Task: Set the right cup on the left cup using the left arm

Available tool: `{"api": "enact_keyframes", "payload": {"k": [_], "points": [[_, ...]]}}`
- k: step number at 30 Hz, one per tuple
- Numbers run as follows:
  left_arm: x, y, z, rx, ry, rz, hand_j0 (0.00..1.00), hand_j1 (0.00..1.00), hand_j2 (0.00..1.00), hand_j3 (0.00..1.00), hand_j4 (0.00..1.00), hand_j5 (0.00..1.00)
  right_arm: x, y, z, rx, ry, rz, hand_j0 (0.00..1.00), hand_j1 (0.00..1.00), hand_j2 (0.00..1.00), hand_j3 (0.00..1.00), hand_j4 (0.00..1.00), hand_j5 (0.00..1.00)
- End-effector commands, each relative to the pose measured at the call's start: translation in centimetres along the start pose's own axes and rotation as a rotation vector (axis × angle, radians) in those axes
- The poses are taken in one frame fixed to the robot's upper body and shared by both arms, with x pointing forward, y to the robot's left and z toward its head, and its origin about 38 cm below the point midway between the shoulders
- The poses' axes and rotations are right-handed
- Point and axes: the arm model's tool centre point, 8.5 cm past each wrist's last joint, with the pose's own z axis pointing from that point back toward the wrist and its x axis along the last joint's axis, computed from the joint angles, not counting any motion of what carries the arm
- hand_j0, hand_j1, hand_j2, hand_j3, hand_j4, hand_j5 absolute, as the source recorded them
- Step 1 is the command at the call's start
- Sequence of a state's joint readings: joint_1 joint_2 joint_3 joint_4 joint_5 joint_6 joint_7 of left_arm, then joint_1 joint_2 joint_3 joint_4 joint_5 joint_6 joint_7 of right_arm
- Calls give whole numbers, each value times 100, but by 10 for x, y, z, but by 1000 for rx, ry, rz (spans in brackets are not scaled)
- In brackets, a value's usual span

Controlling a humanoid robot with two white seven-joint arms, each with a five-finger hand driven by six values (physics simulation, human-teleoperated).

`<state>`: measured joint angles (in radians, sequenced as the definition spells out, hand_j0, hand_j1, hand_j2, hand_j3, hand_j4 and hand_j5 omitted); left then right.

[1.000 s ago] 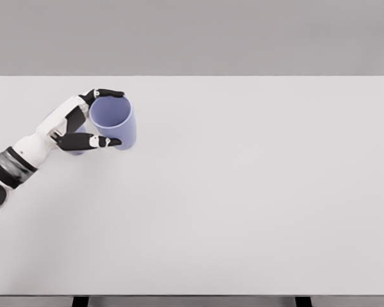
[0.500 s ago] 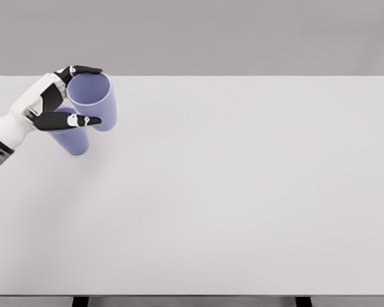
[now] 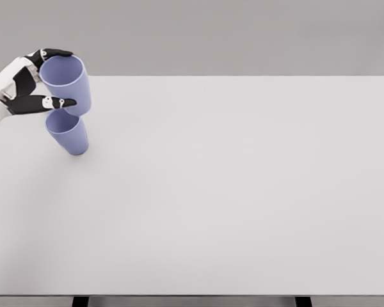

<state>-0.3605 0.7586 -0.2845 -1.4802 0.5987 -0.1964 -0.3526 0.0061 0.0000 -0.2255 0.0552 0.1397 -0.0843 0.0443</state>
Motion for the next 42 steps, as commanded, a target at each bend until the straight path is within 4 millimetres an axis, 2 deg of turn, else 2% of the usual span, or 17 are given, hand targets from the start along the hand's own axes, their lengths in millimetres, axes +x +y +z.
{"api": "enact_keyframes", "payload": {"k": [1,12,27,42], "points": [[-6,6,4,16,21,7,74,74,74,74,74,74,1,0,0,0,-1,0,100,100,100,100,100,100],[-24,19,11,58,75,17,74,74,74,74,74,74,0,0,0,0,0,0,100,100,100,100,100,100],[-23,21,14,61,73,21,74,74,74,74,74,74,0,0,0,0,0,0,100,100,100,100,100,100],[-16,23,25,52,54,24,74,74,74,74,74,74,1,0,0,0,-3,0,100,100,100,100,100,100]]}}
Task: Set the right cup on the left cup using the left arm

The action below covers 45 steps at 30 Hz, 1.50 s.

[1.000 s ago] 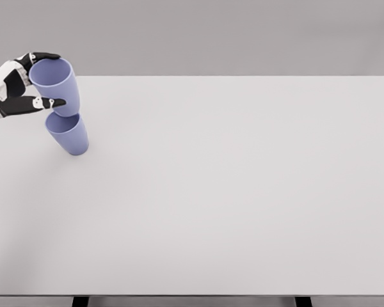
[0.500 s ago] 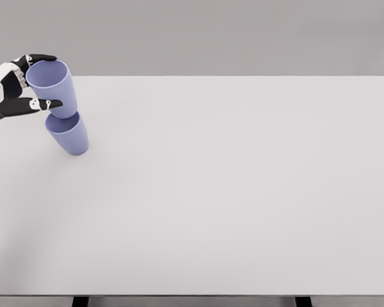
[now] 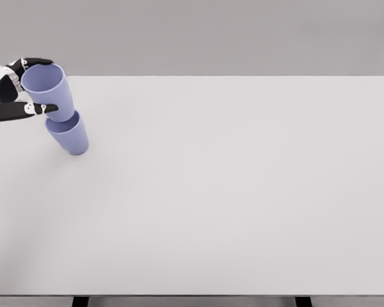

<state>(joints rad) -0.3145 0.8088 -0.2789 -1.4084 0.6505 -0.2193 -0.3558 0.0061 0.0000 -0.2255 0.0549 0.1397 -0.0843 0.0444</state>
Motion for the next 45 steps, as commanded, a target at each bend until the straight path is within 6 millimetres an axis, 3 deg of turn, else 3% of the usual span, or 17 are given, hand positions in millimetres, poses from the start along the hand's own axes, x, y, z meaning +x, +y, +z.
{"api": "enact_keyframes", "payload": {"k": [1,28,45], "points": [[8,4,1,9,-23,3,74,74,74,74,74,74,1,0,0,0,-1,0,100,100,100,100,100,100],[-11,-4,10,5,20,24,74,74,74,74,74,74,1,0,0,0,-1,0,100,100,100,100,100,100],[-10,-6,8,3,14,27,76,76,76,76,76,76,1,0,0,0,-1,0,100,100,100,100,100,100]]}}
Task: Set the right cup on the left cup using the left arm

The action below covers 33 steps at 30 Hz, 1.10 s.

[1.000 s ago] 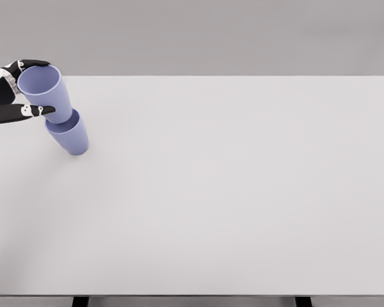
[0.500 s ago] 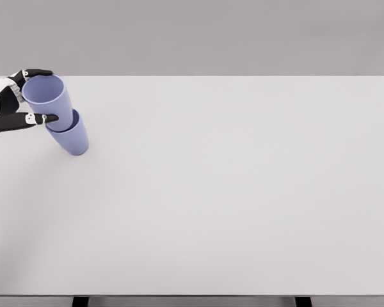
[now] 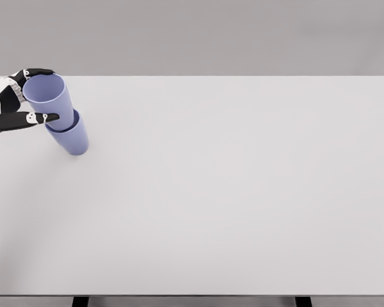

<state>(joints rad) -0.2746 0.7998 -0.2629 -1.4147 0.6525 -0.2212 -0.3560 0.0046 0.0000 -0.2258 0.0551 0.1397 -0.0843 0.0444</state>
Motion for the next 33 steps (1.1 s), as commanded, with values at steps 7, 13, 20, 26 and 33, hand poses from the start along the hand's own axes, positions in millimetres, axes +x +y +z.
{"api": "enact_keyframes", "payload": {"k": [7,13,20,26,33], "points": [[0,1,0,3,1,0,97,97,97,97,97,97,0,0,0,0,0,0,100,100,100,100,100,100],[2,1,0,2,-10,-3,97,97,97,97,97,97,0,0,0,0,0,-1,100,100,100,100,100,100],[15,3,0,3,-65,-29,100,100,100,100,100,100,0,0,0,0,0,0,100,100,100,100,100,100],[17,5,1,4,-65,-34,100,100,100,100,100,100,-1,0,0,0,2,0,100,100,100,100,100,100],[19,0,1,-10,-72,-32,100,100,100,100,100,100,0,0,0,0,0,0,100,100,100,100,100,100]]}}
